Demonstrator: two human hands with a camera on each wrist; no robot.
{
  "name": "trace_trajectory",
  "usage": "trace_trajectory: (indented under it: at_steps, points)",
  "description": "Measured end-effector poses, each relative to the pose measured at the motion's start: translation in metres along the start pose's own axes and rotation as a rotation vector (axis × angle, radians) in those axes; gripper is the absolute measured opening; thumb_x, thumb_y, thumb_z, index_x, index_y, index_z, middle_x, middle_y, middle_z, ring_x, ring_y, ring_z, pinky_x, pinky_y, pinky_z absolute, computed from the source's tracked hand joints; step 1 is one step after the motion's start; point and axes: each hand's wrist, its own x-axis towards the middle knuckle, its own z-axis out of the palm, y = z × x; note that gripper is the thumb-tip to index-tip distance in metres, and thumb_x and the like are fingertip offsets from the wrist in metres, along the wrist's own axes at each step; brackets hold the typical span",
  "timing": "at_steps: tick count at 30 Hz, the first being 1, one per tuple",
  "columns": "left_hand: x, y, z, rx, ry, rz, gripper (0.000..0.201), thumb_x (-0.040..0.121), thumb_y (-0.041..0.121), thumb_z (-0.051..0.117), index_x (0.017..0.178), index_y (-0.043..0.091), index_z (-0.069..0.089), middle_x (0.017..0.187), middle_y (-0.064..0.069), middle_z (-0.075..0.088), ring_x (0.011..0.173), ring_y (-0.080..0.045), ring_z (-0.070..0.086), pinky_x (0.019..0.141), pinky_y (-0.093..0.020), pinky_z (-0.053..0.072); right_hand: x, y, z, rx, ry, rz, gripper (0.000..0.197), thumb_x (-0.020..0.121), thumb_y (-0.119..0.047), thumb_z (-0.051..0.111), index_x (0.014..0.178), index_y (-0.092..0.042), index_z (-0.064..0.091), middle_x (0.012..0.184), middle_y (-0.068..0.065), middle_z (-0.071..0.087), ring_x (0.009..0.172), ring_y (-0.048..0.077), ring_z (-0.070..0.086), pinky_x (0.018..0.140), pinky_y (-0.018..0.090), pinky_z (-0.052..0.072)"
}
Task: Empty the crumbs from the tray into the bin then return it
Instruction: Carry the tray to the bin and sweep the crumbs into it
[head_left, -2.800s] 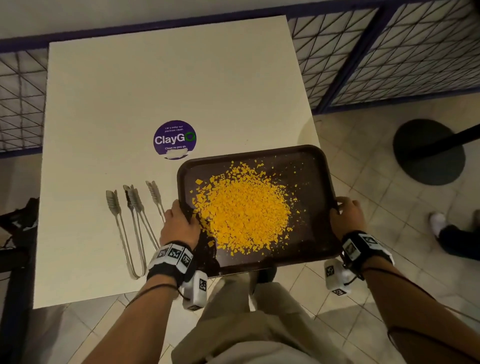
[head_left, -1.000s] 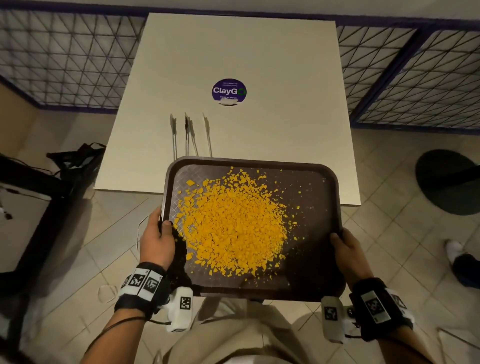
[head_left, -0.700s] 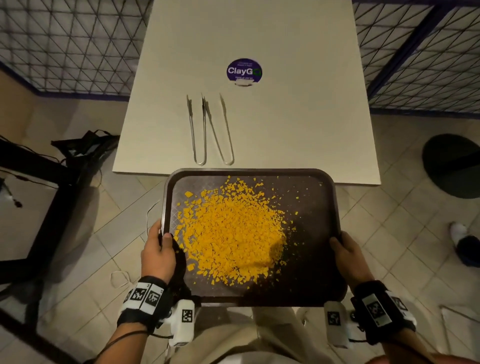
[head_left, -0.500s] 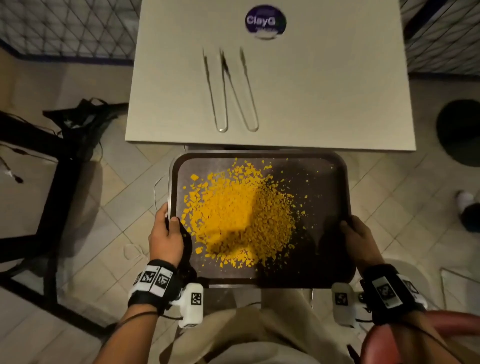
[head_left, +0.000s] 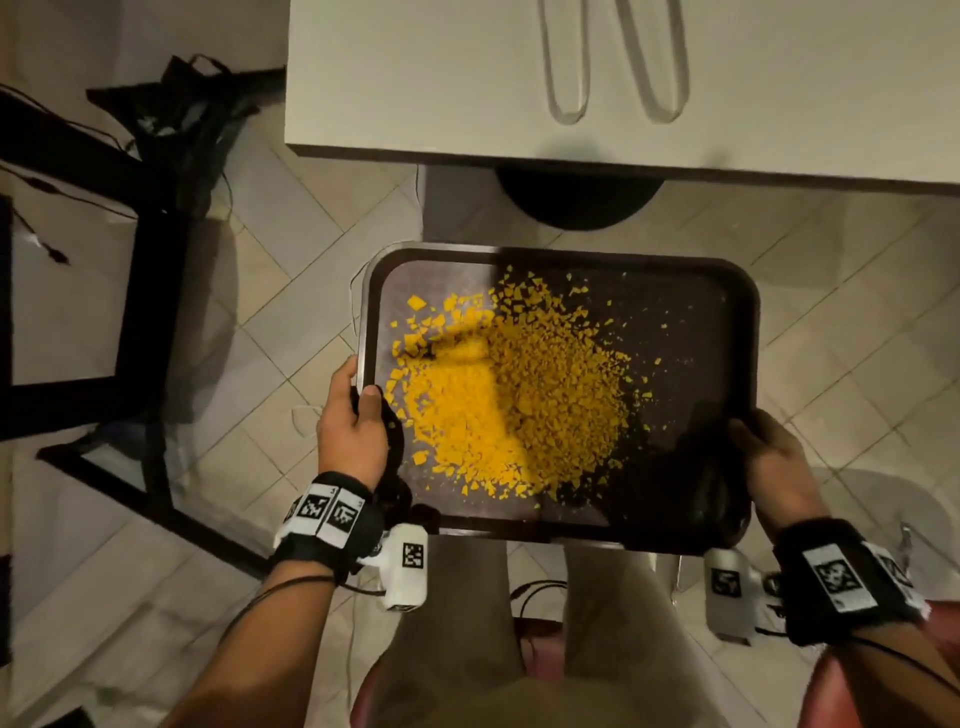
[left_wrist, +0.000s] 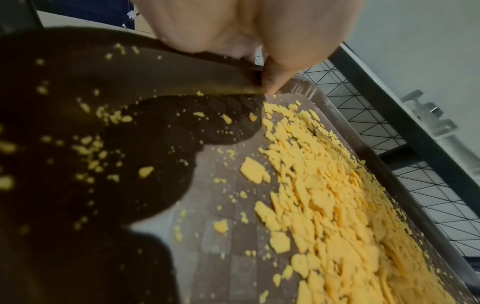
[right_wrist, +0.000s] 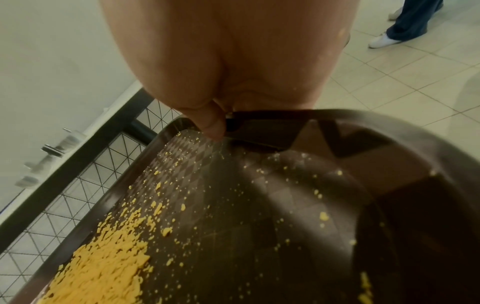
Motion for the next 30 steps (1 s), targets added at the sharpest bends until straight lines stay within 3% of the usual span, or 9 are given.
trace_trajectory:
  at_steps: [5,12,14,17,20,21,24,28,30]
  points:
    - [0.041,-0.028,0.044,-0.012,-0.008,0.007,0.042,0.102,0.017,0.045,0.142,0.027,0.044,0.122,0.002,0.059,0.109,-0.016,0.056,0.092,-0.023,0.041,0.055,0.026,0.021,0.055,0.025,0.008,0.017,0.099,-0.016,0.045,0.109,-0.018,0.059,0.112,0.015,0.065,0.105,0.038,0.061,0.096,0.054,0.047]
    - [0.105,-0.063,0.124,-0.043,0.008,0.035,0.042,0.102,0.017,0.045,0.142,0.028,0.046,0.123,-0.001,0.062,0.107,-0.015,0.059,0.084,-0.014,0.043,0.140,0.064,0.036,0.096,0.026,-0.049,0.025,0.099,-0.019,0.043,0.119,-0.014,0.057,0.116,0.012,0.065,0.105,0.031,0.062,0.095,0.050,0.048]
    - [0.121,-0.069,0.148,-0.056,0.010,0.064,0.042,0.101,0.017,0.045,0.142,0.027,0.046,0.124,-0.003,0.063,0.109,-0.017,0.061,0.090,-0.021,0.047,0.166,0.073,0.039,0.108,0.033,-0.081,0.025,0.099,-0.018,0.043,0.117,-0.012,0.058,0.114,0.014,0.066,0.102,0.031,0.063,0.091,0.047,0.050]
    - [0.146,-0.078,0.183,-0.065,0.014,0.103,0.042,0.099,0.017,0.044,0.140,0.027,0.047,0.123,-0.005,0.064,0.109,-0.019,0.063,0.097,-0.036,0.050,0.206,0.083,0.043,0.146,0.062,-0.092,0.022,0.100,-0.015,0.042,0.114,-0.012,0.058,0.106,0.011,0.066,0.092,0.025,0.062,0.076,0.030,0.054]
    - [0.170,-0.086,0.215,-0.078,0.000,0.137,0.044,0.096,0.023,0.045,0.139,0.028,0.048,0.125,-0.005,0.064,0.113,-0.022,0.061,0.101,-0.044,0.048,0.246,0.089,0.043,0.172,0.081,-0.071,0.020,0.100,-0.017,0.042,0.105,-0.018,0.062,0.102,0.006,0.067,0.086,0.017,0.065,0.071,0.029,0.054]
    - [0.178,-0.088,0.224,-0.080,-0.008,0.150,0.045,0.095,0.024,0.045,0.139,0.028,0.048,0.126,-0.004,0.063,0.114,-0.022,0.061,0.101,-0.043,0.048,0.257,0.090,0.043,0.166,0.077,-0.082,0.020,0.100,-0.018,0.042,0.100,-0.019,0.062,0.096,0.005,0.067,0.079,0.013,0.067,0.067,0.028,0.053]
    - [0.203,-0.088,0.247,-0.087,-0.011,0.168,0.043,0.099,0.015,0.045,0.141,0.021,0.047,0.130,-0.001,0.060,0.115,-0.017,0.058,0.095,-0.021,0.045,0.286,0.087,0.045,0.134,0.083,-0.162,0.017,0.099,-0.017,0.044,0.097,-0.018,0.060,0.088,0.003,0.064,0.066,0.006,0.065,0.056,0.017,0.054]
    - [0.227,-0.078,0.264,-0.119,-0.011,0.197,0.041,0.099,0.012,0.044,0.139,0.022,0.049,0.124,0.002,0.063,0.105,-0.012,0.061,0.091,-0.022,0.047,0.316,0.082,0.048,0.162,0.062,-0.252,0.019,0.097,-0.021,0.046,0.096,-0.023,0.065,0.103,0.003,0.067,0.095,0.020,0.064,0.086,0.034,0.051]
    - [0.234,-0.075,0.269,-0.121,-0.005,0.218,0.041,0.100,0.011,0.043,0.139,0.024,0.049,0.120,0.003,0.063,0.098,-0.008,0.061,0.082,-0.016,0.046,0.327,0.082,0.051,0.200,0.061,-0.286,0.022,0.098,-0.020,0.046,0.109,-0.022,0.065,0.106,0.000,0.068,0.098,0.016,0.064,0.088,0.031,0.051]
